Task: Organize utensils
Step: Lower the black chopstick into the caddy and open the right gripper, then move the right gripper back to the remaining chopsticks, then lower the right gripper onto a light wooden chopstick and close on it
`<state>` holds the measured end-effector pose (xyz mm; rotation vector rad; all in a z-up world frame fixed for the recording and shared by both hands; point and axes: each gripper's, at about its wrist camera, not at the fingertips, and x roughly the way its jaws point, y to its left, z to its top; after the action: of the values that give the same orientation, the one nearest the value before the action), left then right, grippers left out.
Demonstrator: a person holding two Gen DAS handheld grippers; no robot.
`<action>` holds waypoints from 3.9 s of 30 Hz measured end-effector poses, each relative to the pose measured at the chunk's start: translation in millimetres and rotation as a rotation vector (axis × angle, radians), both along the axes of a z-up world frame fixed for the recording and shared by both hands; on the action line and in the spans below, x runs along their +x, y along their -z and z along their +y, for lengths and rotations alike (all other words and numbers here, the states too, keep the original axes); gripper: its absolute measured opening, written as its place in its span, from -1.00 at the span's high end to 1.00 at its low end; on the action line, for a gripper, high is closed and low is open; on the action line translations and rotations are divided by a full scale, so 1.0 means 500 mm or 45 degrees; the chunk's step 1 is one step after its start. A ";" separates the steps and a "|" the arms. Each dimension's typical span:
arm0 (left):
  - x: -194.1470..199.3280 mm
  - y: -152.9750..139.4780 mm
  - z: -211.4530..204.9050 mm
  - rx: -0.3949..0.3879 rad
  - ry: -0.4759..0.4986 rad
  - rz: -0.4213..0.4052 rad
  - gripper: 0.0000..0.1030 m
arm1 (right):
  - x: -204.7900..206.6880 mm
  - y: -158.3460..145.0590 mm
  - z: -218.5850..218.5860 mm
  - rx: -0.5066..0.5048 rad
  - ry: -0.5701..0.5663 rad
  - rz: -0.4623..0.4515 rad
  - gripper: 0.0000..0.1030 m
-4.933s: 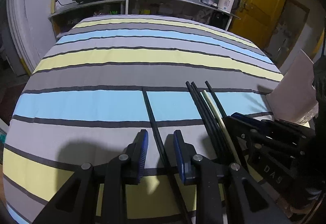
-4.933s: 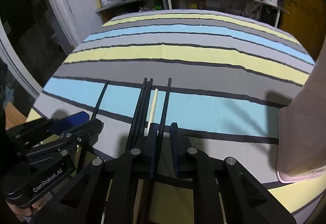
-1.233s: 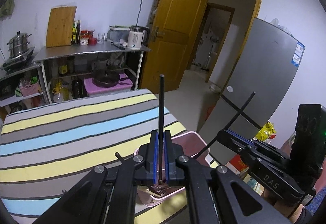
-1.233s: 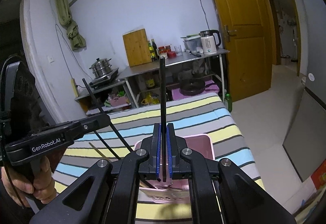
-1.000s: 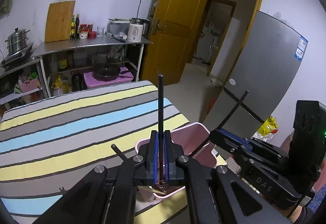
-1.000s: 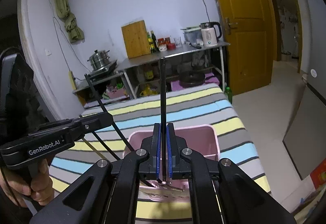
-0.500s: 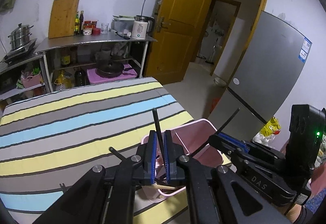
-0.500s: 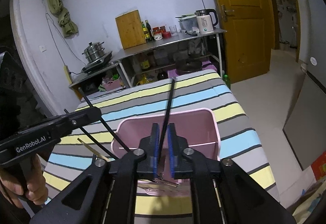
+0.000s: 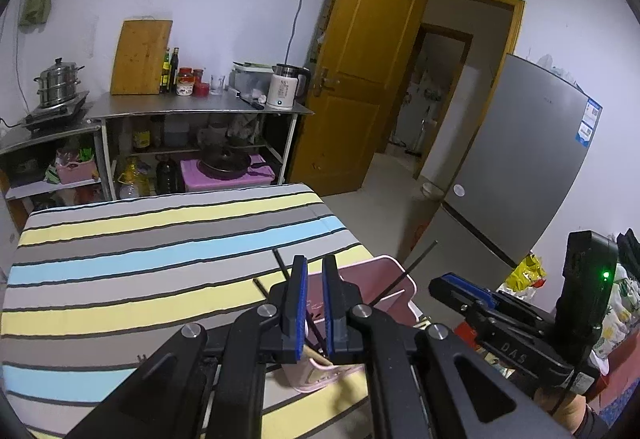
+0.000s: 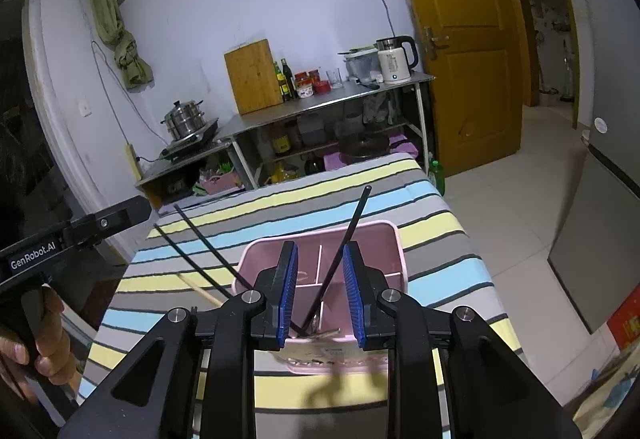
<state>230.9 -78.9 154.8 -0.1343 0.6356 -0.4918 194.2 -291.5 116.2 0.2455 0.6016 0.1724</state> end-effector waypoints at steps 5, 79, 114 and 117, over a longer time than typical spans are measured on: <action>-0.048 -0.006 0.028 -0.005 -0.024 -0.020 0.88 | -0.037 -0.016 0.017 -0.017 -0.031 -0.033 0.53; -0.093 0.432 0.223 0.221 -0.427 0.365 0.52 | -0.082 0.232 0.268 -0.109 -0.442 0.272 0.53; -0.091 0.424 0.374 0.136 -0.533 0.452 0.84 | 0.104 0.368 0.445 -0.137 -0.550 0.462 0.57; -0.082 0.429 0.372 0.135 -0.529 0.459 0.84 | 0.107 0.369 0.445 -0.151 -0.545 0.452 0.64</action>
<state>190.0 107.2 -59.5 -0.2514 0.9573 -0.0287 247.7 -68.8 -68.2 0.0273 1.0115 0.5116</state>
